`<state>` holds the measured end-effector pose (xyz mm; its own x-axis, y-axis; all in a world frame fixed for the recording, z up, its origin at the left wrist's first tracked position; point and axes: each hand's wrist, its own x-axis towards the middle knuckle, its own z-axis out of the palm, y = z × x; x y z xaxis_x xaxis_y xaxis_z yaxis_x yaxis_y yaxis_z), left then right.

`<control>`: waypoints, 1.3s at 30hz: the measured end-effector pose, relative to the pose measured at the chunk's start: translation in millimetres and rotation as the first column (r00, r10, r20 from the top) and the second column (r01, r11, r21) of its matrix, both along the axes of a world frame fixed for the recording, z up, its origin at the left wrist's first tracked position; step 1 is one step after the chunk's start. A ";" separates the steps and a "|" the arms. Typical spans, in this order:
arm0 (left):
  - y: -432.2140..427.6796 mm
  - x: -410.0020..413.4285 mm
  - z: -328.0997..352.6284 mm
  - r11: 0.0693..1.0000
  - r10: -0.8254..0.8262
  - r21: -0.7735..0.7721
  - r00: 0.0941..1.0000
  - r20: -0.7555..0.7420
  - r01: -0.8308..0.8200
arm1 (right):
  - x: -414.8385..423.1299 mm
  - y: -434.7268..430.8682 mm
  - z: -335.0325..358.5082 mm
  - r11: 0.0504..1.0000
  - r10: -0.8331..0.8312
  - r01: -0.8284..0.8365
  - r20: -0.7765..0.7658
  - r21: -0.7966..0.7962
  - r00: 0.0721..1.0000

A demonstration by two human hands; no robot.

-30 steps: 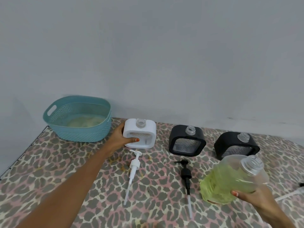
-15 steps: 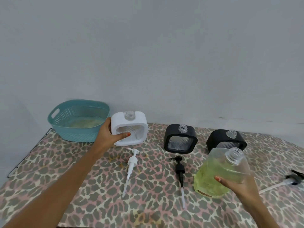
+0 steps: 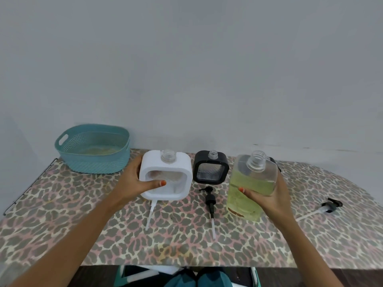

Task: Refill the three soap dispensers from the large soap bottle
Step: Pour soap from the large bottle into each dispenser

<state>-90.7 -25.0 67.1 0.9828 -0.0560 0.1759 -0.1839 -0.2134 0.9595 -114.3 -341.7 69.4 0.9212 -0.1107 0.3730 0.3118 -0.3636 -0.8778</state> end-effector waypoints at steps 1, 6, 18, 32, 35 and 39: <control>0.1 -4.0 0.3 1.000 -0.027 0.003 1.000 0.008 0.027 | -0.4 2.6 2.8 1.000 0.002 -0.002 0.021 -0.027 1.000; -0.5 -21.7 3.2 0.996 -0.088 0.000 0.995 0.039 0.088 | -1.0 17.7 15.3 0.981 0.021 0.008 0.147 -0.194 0.989; 14.7 -33.6 -6.7 0.986 -0.166 0.037 0.985 0.044 0.164 | 13.3 52.8 26.8 0.878 0.149 -0.013 0.247 -0.479 0.957; 15.3 -29.1 -13.3 0.977 -0.211 0.043 0.976 0.048 0.209 | 26.2 65.3 27.8 0.693 0.260 0.143 0.430 -0.707 0.865; 13.7 -28.1 -15.3 0.978 -0.201 0.061 0.978 0.052 0.198 | 29.7 63.6 27.9 0.668 0.260 0.170 0.441 -0.725 0.859; 10.6 -26.7 -16.3 0.977 -0.213 0.041 0.976 0.043 0.211 | 32.6 61.0 28.5 0.634 0.271 0.212 0.471 -0.744 0.839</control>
